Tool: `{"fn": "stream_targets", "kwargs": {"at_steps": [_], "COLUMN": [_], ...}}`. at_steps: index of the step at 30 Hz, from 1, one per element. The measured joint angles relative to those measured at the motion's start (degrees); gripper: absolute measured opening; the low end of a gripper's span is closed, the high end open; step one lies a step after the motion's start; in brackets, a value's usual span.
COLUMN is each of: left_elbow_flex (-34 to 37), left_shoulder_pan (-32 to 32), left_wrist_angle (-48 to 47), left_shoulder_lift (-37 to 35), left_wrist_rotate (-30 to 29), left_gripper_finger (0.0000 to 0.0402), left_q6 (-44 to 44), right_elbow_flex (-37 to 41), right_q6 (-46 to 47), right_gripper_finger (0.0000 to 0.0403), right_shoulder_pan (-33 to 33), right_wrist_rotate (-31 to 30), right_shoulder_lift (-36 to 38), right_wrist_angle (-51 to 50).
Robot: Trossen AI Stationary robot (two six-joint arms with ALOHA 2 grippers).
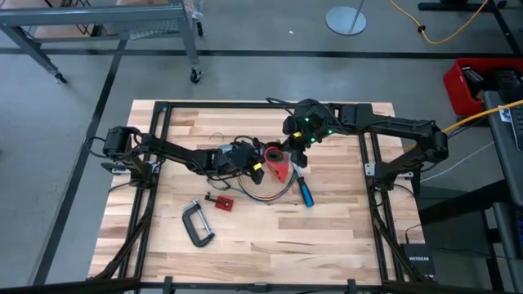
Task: Coil cords
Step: Coil the red wire cable onto the black spool
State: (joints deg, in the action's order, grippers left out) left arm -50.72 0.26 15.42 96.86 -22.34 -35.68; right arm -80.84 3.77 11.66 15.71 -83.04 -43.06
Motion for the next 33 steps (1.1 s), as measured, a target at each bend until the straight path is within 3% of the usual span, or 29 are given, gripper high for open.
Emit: {"fn": "stream_targets", "kwargs": {"at_steps": [8, 16, 24, 27, 33], "left_elbow_flex": [0.02, 0.04, 0.04, 0.04, 0.04], "left_shoulder_pan": [-0.23, -1.18, -3.74, -4.08, -3.92], "left_wrist_angle": [0.02, 0.55, 4.20, 6.42, 14.18], "left_shoulder_lift": [0.00, 0.00, 0.02, 0.01, 0.02], "left_wrist_rotate": [8.50, 17.87, 17.88, 17.10, 6.12], "left_gripper_finger": [0.0097, 0.0157, 0.0155, 0.0156, 0.0155], "left_q6": [2.57, -2.49, -1.44, -1.42, -2.35], "right_elbow_flex": [0.00, 0.00, 0.00, 0.00, 0.00], "right_q6": [-0.02, -1.22, -2.85, -2.95, -4.26], "right_gripper_finger": [0.0005, 0.0005, 0.0005, 0.0005, 0.0005], "right_shoulder_pan": [0.00, 0.00, 0.00, 0.00, -0.02], "right_wrist_rotate": [-0.84, -13.85, -27.22, -29.45, -29.72], "right_shoulder_lift": [0.02, 0.02, 0.02, 0.03, 0.04], "right_wrist_angle": [0.24, 0.00, -0.03, -0.04, -0.49]}}
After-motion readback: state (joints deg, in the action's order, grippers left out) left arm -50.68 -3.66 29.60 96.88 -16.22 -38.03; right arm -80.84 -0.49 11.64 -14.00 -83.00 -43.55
